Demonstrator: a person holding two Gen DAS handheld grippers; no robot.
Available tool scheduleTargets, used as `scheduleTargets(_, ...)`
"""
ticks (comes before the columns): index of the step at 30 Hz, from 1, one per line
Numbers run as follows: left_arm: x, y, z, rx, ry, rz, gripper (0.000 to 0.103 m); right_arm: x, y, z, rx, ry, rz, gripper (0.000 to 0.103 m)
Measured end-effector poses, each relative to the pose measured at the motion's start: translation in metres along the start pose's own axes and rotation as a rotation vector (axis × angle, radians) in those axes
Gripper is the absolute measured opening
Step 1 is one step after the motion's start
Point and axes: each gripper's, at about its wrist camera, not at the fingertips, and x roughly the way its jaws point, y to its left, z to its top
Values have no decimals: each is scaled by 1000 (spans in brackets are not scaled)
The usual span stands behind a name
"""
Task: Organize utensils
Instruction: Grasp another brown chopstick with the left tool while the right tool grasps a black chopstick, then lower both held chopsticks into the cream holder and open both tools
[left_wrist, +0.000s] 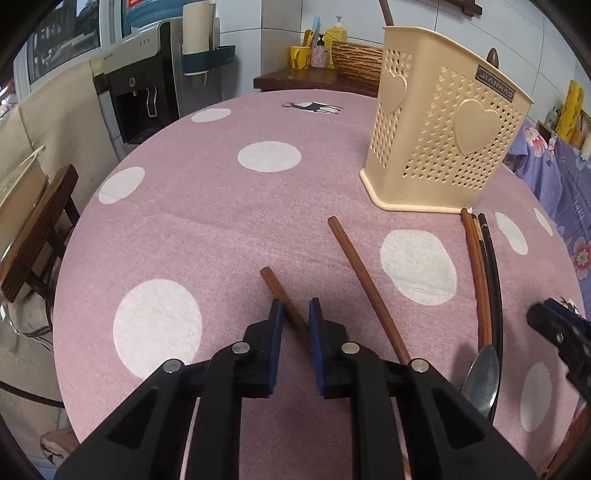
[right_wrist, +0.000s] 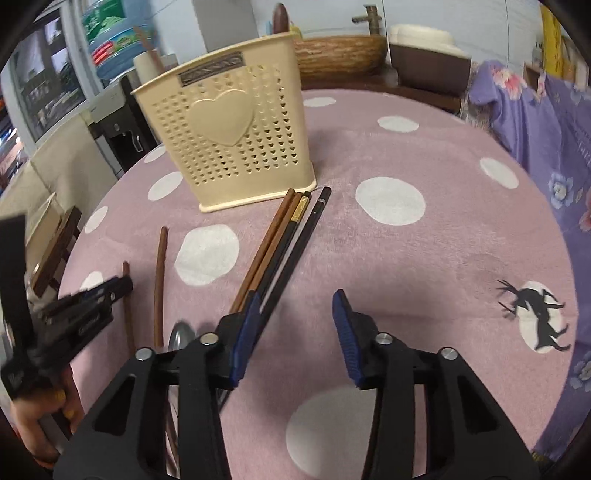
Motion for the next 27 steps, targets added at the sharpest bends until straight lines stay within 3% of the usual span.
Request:
scheduleTargets(4, 3, 0, 4, 4, 5, 6, 11, 32, 0, 24, 38, 48, -43, 26)
scheduleTargets(18, 7, -7, 9, 34, -4, 13, 10, 73, 0, 62, 78, 68, -124, 12)
scheduleTargets(24, 7, -4, 9, 20, -6, 3, 10, 74, -4, 64, 101, 53, -112, 11)
scheduleTargets(27, 8, -4, 10, 10, -3, -7, 9, 73, -16, 65, 168, 51, -57, 10)
